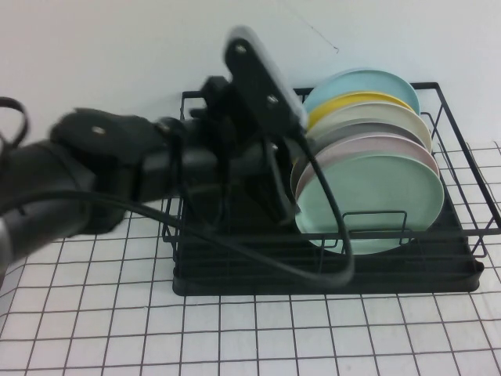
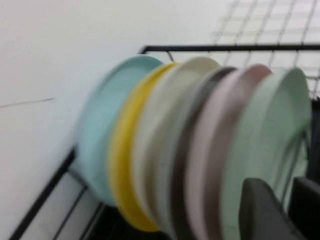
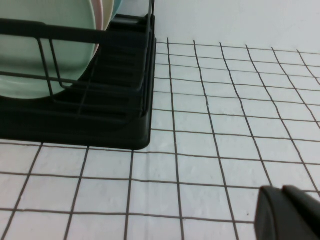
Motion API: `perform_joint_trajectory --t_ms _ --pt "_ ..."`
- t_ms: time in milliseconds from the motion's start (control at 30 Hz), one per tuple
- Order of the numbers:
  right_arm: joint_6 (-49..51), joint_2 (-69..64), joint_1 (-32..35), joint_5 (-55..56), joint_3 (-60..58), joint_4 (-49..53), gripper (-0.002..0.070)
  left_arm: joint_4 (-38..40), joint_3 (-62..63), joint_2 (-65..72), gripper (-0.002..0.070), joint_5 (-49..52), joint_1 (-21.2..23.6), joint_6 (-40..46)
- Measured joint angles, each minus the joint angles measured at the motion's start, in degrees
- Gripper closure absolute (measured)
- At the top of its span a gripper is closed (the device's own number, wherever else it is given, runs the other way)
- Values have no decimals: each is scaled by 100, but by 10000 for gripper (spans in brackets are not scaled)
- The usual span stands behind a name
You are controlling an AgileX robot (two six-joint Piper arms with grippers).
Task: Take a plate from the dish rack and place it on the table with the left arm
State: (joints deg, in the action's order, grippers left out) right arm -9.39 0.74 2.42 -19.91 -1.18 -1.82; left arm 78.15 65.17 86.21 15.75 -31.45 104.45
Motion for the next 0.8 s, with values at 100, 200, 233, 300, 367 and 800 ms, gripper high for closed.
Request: perform_joint_trajectory --t_ms 100,200,233,300,367,800 --pt "0 0 0 0 0 0 679 76 0 377 473 -277 -383 560" --pt "0 0 0 0 0 0 679 171 33 722 351 -653 -614 1017" --pt "0 0 0 0 0 0 679 245 62 847 328 -782 -682 1080" --pt "0 0 0 0 0 0 679 415 190 1093 303 -1100 -777 1182" --pt "0 0 0 0 0 0 679 571 336 1286 293 -1214 -800 1206" --pt "0 0 0 0 0 0 679 1313 926 1894 515 -1656 -803 1281"
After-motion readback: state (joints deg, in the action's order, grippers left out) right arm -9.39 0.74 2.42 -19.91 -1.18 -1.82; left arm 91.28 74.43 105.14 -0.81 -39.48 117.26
